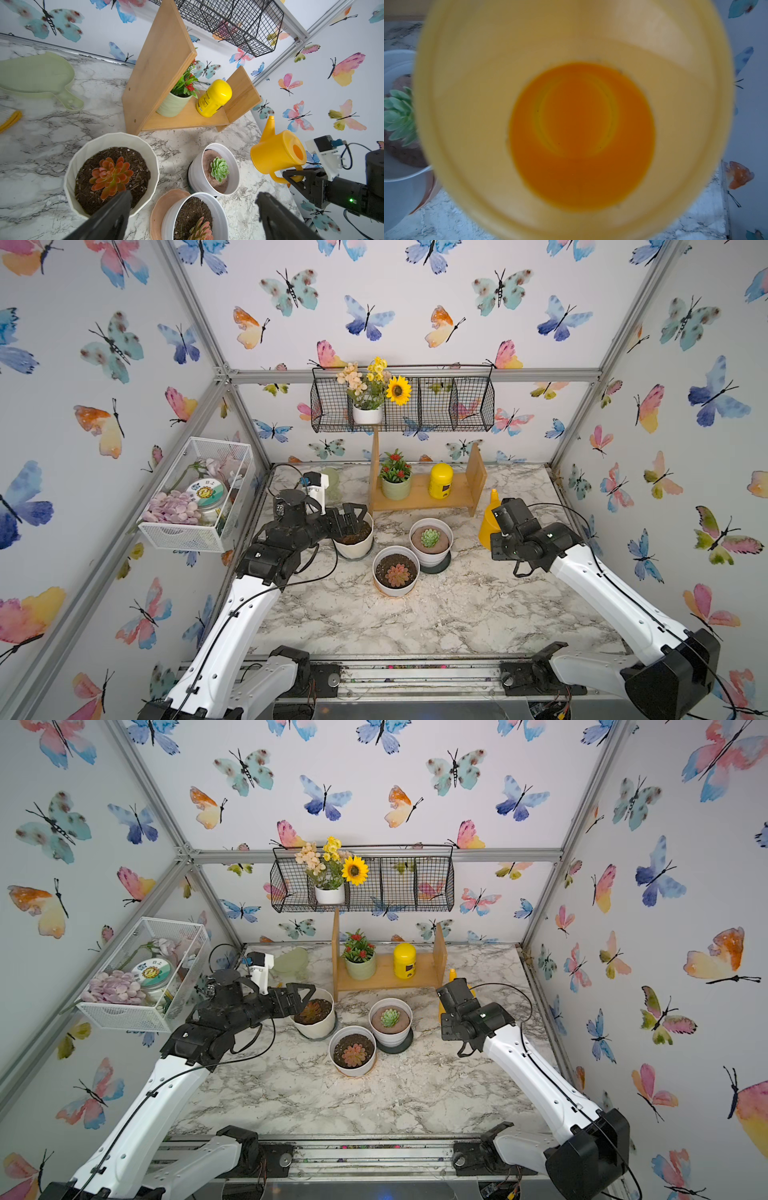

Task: Water the succulent around the soil edge
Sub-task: Place the watering can at the center of the board.

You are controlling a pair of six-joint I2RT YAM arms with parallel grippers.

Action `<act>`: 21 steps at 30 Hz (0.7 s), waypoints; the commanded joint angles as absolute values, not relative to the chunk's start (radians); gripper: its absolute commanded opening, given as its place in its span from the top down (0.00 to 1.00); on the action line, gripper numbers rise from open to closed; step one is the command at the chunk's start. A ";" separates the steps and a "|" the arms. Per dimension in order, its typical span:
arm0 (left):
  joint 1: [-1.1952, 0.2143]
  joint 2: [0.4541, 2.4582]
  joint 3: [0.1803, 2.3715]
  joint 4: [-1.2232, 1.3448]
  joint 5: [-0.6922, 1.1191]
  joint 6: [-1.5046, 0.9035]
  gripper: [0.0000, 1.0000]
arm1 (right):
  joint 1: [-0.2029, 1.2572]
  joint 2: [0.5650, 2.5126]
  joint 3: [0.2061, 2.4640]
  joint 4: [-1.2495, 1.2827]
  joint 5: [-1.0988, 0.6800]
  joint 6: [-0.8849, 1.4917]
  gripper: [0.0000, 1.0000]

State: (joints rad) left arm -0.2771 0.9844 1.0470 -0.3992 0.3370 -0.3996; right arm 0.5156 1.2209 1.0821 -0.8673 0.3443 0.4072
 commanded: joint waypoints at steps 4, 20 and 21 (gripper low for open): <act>-0.282 0.934 1.017 -0.393 0.255 -0.396 0.01 | 0.507 1.200 0.958 -0.664 0.427 0.395 0.98; -0.282 0.898 0.989 -0.438 0.257 -0.423 0.01 | 0.499 1.221 0.764 -0.445 0.394 0.420 0.98; -0.283 0.897 0.985 -0.438 0.258 -0.425 0.01 | 0.496 1.225 0.761 -0.441 0.388 0.422 0.98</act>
